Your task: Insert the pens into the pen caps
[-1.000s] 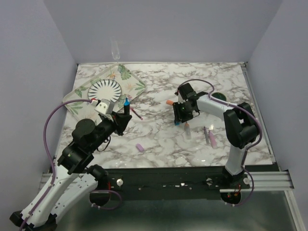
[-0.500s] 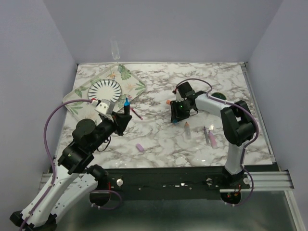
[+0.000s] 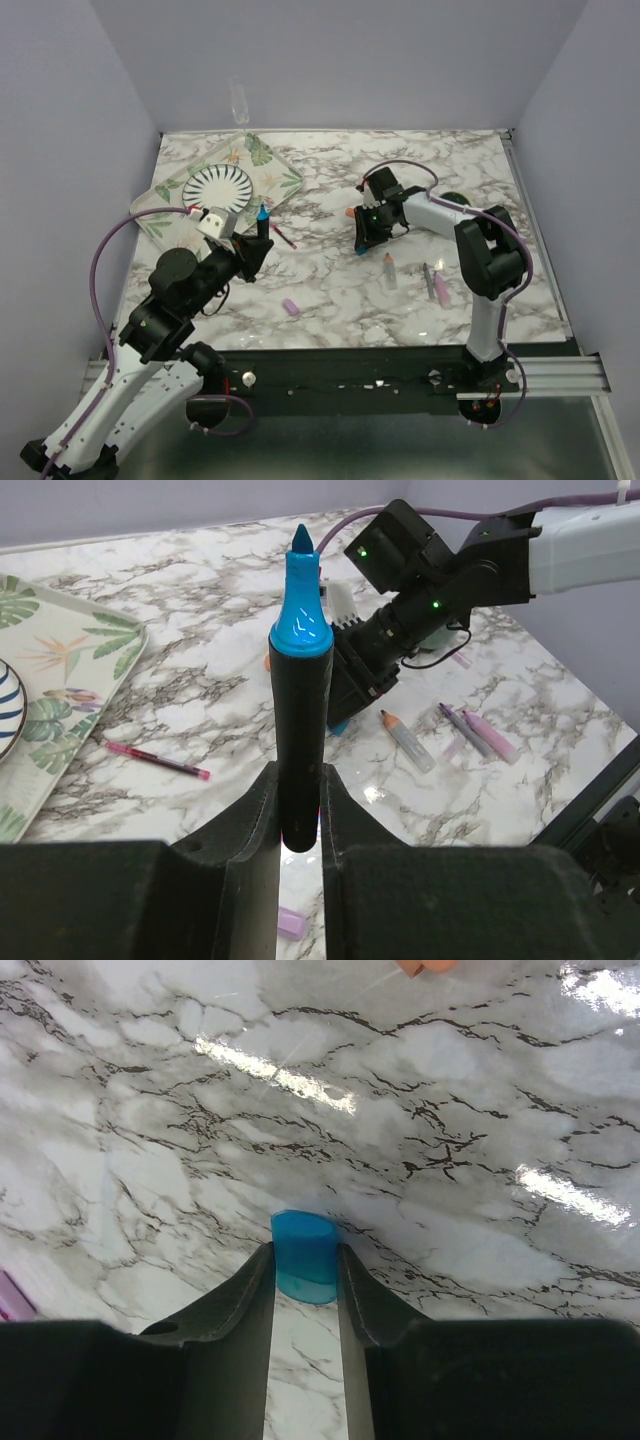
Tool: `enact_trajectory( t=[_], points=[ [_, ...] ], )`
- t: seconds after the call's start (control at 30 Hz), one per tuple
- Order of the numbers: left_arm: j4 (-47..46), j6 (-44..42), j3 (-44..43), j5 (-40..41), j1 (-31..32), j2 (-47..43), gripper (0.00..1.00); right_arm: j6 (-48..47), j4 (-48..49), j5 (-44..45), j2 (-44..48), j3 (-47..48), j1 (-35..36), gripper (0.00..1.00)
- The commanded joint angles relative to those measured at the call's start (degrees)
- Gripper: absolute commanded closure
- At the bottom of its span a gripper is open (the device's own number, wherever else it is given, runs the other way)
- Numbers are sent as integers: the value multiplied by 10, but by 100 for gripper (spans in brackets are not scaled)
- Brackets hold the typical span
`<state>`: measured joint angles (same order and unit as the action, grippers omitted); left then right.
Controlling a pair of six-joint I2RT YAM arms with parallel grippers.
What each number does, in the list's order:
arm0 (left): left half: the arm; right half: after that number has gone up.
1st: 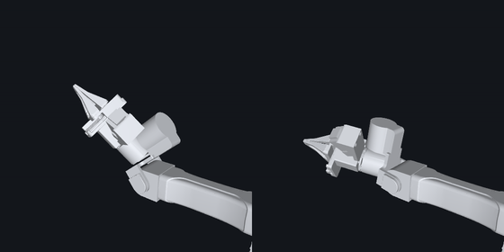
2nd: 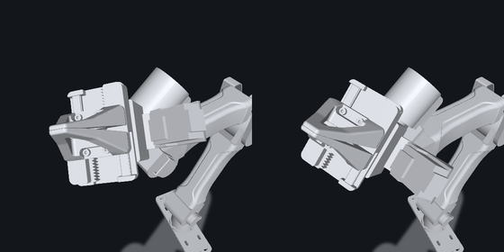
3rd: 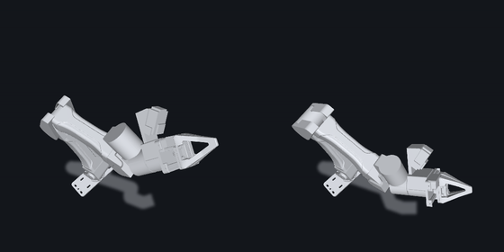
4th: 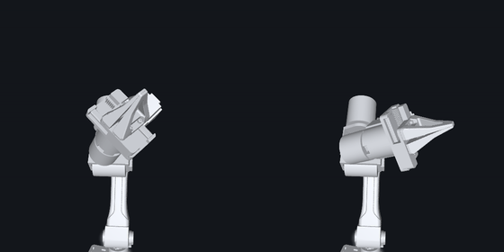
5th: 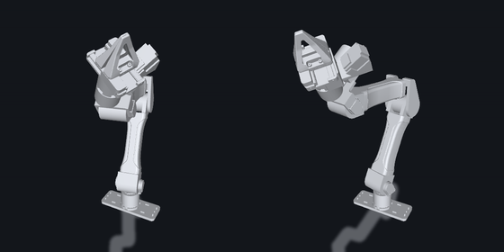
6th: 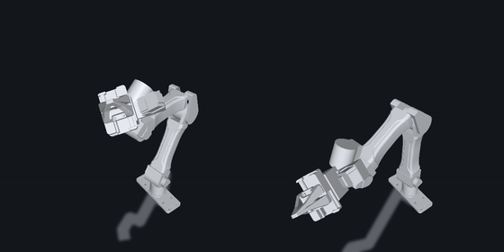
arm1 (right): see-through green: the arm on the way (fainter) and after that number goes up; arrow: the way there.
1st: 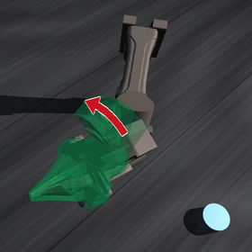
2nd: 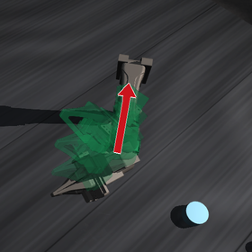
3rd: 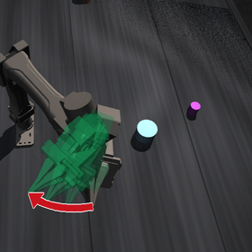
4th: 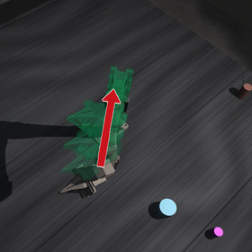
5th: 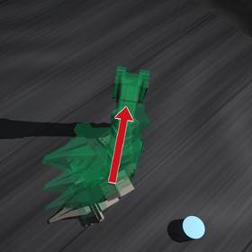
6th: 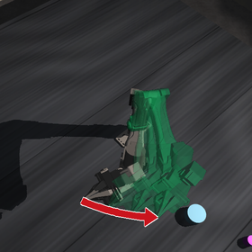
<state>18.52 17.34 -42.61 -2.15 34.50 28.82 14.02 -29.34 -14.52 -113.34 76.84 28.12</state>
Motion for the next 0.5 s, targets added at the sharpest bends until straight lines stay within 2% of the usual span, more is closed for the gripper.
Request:
enact_trajectory(
  t=[0.0,0.23,0.47],
  points=[
    [-10,-8,6,0,-1,-6,100,-19,0,16,-11,-31,3,66],
    [-12,-8,5,0,-1,-3,100,-3,16,38,8,-51,9,75],
    [-14,-7,6,0,-1,-3,100,21,-6,92,4,-36,47,74]
  ],
)
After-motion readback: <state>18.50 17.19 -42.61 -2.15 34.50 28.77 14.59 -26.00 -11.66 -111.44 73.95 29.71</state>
